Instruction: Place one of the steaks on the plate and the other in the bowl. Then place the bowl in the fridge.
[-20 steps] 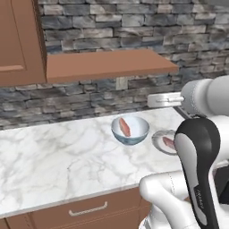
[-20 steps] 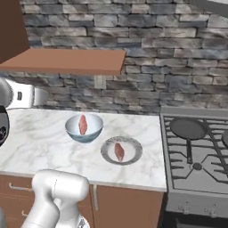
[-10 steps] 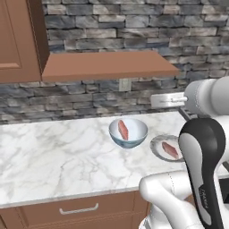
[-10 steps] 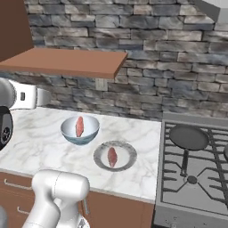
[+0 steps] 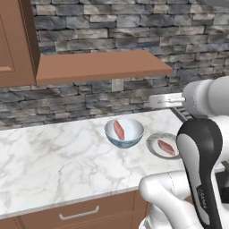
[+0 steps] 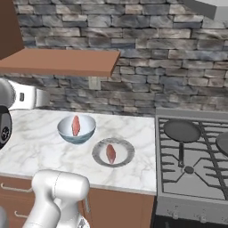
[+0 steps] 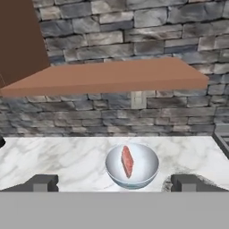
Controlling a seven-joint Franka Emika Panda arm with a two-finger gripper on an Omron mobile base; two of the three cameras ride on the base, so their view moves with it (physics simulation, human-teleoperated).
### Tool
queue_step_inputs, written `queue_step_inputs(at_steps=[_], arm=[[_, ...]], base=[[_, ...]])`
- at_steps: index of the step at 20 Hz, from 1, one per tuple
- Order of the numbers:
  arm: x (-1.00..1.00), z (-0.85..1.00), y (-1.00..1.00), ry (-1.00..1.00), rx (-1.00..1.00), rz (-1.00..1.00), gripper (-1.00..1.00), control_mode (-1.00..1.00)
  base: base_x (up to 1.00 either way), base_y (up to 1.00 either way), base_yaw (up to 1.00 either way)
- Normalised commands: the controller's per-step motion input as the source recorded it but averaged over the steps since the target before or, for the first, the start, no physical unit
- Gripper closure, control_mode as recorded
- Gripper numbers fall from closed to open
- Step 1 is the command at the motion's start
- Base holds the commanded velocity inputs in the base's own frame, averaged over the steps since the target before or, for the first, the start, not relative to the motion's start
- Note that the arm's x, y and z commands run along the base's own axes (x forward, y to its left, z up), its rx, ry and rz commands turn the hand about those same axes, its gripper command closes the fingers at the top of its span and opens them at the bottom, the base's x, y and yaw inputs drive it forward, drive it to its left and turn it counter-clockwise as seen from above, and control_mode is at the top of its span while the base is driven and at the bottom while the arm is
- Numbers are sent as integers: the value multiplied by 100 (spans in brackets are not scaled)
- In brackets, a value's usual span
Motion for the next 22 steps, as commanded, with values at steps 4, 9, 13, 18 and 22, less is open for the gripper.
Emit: queue_step_inputs(at_steps=[4,9,13,18,22], arm=[[26,-72,-21,29,9,-1,-100,-100],[14,-99,-35,21,8,0,-100,-100],[51,-62,-35,11,0,0,-100,-100],[61,-45,-39,7,7,0,-100,-100],[56,-48,-28,21,7,0,-100,-100]], base=[[0,0,0],[0,0,0],[0,0,0],[0,0,0],[0,0,0]])
